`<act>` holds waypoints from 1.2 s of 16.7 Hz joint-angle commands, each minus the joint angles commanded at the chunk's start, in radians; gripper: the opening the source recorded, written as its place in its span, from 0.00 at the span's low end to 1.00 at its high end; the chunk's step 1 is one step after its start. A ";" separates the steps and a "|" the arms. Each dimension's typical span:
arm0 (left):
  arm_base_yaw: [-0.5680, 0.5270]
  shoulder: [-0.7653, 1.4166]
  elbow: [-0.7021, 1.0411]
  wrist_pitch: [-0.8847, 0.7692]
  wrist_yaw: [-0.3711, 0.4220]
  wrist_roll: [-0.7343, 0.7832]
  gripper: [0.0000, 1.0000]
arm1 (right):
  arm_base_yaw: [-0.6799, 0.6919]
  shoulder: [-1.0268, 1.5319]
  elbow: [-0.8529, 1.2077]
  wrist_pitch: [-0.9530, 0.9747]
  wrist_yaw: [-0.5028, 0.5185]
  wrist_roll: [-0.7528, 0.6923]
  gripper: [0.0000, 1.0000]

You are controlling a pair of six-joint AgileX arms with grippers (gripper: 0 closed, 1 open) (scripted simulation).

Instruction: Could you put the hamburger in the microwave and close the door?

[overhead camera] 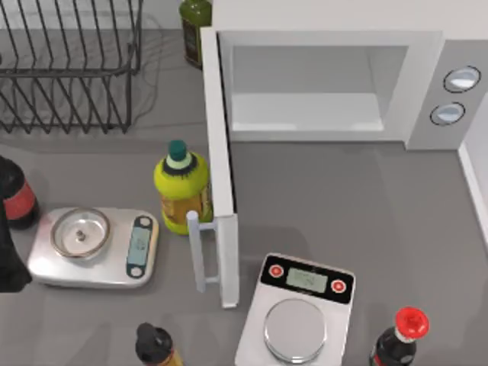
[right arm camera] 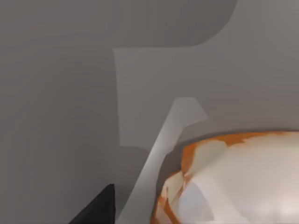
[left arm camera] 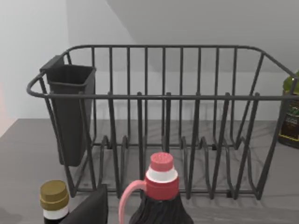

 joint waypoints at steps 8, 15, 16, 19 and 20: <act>0.000 0.000 0.000 0.000 0.000 0.000 1.00 | -0.006 -0.111 0.122 -0.203 -0.015 -0.006 0.00; 0.000 0.000 0.000 0.000 0.000 0.000 1.00 | -0.007 -0.237 0.310 -0.525 -0.015 -0.008 0.00; 0.000 0.000 0.000 0.000 0.000 0.000 1.00 | -0.007 -0.244 0.317 -0.534 -0.015 -0.008 0.00; 0.000 0.000 0.000 0.000 0.000 0.000 1.00 | -0.007 -0.245 0.317 -0.535 -0.015 -0.008 0.00; 0.000 0.000 0.000 0.000 0.000 0.000 1.00 | -0.006 -0.241 0.314 -0.532 -0.015 -0.006 0.00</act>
